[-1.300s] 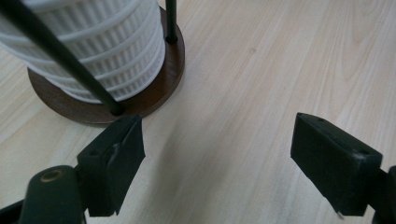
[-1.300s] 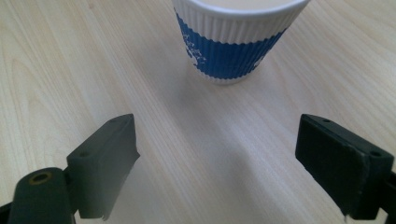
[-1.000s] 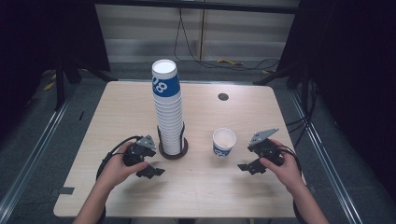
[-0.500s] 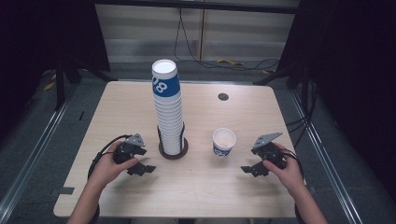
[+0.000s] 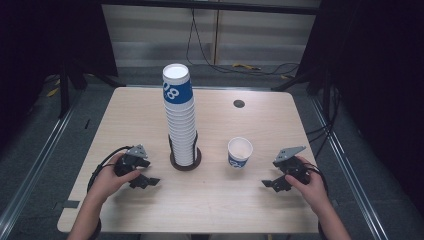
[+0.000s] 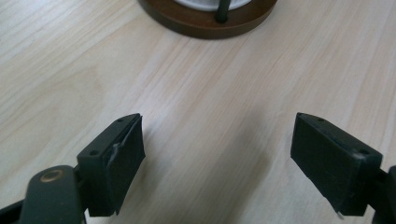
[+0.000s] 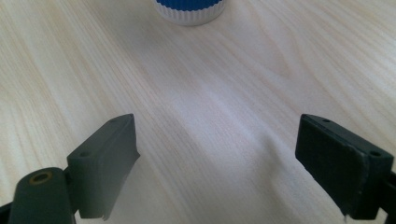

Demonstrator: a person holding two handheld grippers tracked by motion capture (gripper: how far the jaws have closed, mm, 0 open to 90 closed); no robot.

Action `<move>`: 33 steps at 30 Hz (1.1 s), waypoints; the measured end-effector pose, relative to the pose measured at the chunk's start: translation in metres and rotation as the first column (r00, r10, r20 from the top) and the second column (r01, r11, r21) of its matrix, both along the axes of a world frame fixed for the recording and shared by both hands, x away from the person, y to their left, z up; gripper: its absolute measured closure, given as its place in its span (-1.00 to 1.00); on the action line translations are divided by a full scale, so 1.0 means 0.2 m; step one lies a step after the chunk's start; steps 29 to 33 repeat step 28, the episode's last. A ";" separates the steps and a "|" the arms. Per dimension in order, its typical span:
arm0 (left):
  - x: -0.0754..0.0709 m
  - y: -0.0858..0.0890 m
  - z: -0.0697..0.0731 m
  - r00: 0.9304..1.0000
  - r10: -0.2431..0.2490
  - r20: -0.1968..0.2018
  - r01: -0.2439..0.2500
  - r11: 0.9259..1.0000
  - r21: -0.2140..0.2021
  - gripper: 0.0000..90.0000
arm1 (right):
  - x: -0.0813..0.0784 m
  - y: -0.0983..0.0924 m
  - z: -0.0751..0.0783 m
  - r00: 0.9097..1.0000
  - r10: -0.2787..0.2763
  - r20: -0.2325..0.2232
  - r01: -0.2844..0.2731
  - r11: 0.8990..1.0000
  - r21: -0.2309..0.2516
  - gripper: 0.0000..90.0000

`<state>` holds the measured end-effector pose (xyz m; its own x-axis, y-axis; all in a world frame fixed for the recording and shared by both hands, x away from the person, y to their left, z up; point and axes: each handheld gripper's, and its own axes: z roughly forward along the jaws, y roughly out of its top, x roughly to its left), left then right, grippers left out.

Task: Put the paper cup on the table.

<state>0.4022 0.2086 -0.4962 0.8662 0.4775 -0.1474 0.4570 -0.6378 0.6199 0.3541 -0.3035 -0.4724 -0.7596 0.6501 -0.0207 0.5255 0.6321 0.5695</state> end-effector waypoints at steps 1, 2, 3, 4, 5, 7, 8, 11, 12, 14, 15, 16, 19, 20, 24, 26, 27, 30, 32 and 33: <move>0.00 0.01 0.00 1.000 0.004 0.000 -0.004 1.000 -0.002 -0.61 | 0.00 0.00 -0.01 1.000 0.008 0.001 -0.008 1.000 -0.001 -0.73; 0.01 0.02 -0.01 1.000 0.013 0.001 -0.013 1.000 -0.005 -0.61 | -0.01 0.00 -0.02 1.000 0.013 -0.006 -0.013 1.000 -0.008 -0.73; 0.01 0.02 -0.01 1.000 0.013 0.001 -0.013 1.000 -0.005 -0.62 | -0.01 0.00 -0.02 1.000 0.013 -0.006 -0.013 1.000 -0.008 -0.73; 0.01 0.02 -0.02 1.000 0.014 0.010 -0.014 1.000 -0.013 -0.62 | -0.01 0.00 -0.02 1.000 0.016 -0.007 -0.016 1.000 -0.009 -0.73; 0.01 0.03 -0.02 1.000 0.017 0.014 -0.017 1.000 -0.011 -0.62 | -0.01 0.00 -0.03 1.000 0.017 -0.007 -0.017 1.000 -0.019 -0.73; 0.01 0.03 -0.02 1.000 0.005 0.022 -0.004 1.000 -0.007 -0.62 | -0.01 -0.01 -0.04 1.000 0.020 -0.011 -0.020 0.999 -0.027 -0.73; 0.01 0.03 -0.02 1.000 -0.003 0.029 0.003 1.000 -0.004 -0.63 | -0.01 -0.01 -0.05 1.000 0.021 -0.010 -0.021 0.999 -0.033 -0.73; 0.01 0.03 -0.03 0.998 -0.023 0.059 0.023 1.000 -0.002 -0.65 | -0.01 -0.01 -0.06 1.000 0.030 -0.005 -0.030 0.999 -0.027 -0.73; 0.01 0.03 -0.03 0.998 -0.027 0.065 0.027 1.000 0.000 -0.65 | -0.02 -0.01 -0.06 1.000 0.031 0.000 -0.031 0.999 -0.025 -0.73; 0.01 0.03 -0.03 0.997 -0.032 0.074 0.032 0.999 0.001 -0.65 | -0.02 -0.01 -0.06 0.999 0.033 0.003 -0.033 0.999 -0.020 -0.73; 0.01 0.03 -0.04 0.996 -0.042 0.085 0.041 0.999 0.009 -0.65 | -0.02 -0.01 -0.06 0.999 0.035 0.005 -0.035 0.999 -0.020 -0.73; 0.01 0.03 -0.04 0.995 -0.042 0.089 0.041 0.999 0.011 -0.66 | -0.02 -0.01 -0.07 0.999 0.041 0.007 -0.041 0.999 -0.012 -0.73; 0.01 0.03 -0.04 0.994 -0.055 0.098 0.053 0.998 0.024 -0.66 | -0.03 -0.03 -0.09 1.000 0.029 0.005 -0.029 0.999 0.040 -0.76; 0.01 0.03 -0.04 0.994 -0.055 0.098 0.053 0.998 0.024 -0.66 | -0.03 -0.03 -0.09 1.000 0.029 0.005 -0.029 0.999 0.040 -0.76; 0.01 0.04 -0.04 0.993 -0.059 0.105 0.057 0.998 0.024 -0.67 | -0.03 -0.05 -0.10 0.999 0.026 0.019 -0.028 0.998 0.058 -0.77; 0.01 0.04 -0.04 0.993 -0.052 0.107 0.051 0.999 0.015 -0.67 | -0.03 -0.05 -0.10 0.999 0.025 0.023 -0.027 0.998 0.063 -0.78; 0.02 0.04 -0.04 0.993 -0.055 0.109 0.053 0.998 0.017 -0.67 | -0.04 -0.05 -0.11 0.999 0.021 0.029 -0.023 0.997 0.071 -0.79; 0.02 0.04 -0.05 0.992 -0.051 0.113 0.050 0.999 0.012 -0.67 | -0.04 -0.06 -0.11 0.999 0.019 0.036 -0.021 0.997 0.080 -0.80; 0.02 0.04 -0.05 0.992 -0.051 0.113 0.050 0.999 0.012 -0.67 | -0.04 -0.06 -0.11 0.999 0.019 0.036 -0.021 0.997 0.080 -0.80; 0.02 0.04 -0.05 0.992 -0.051 0.113 0.050 0.999 0.012 -0.67 | -0.04 -0.06 -0.11 0.999 0.019 0.036 -0.021 0.997 0.080 -0.80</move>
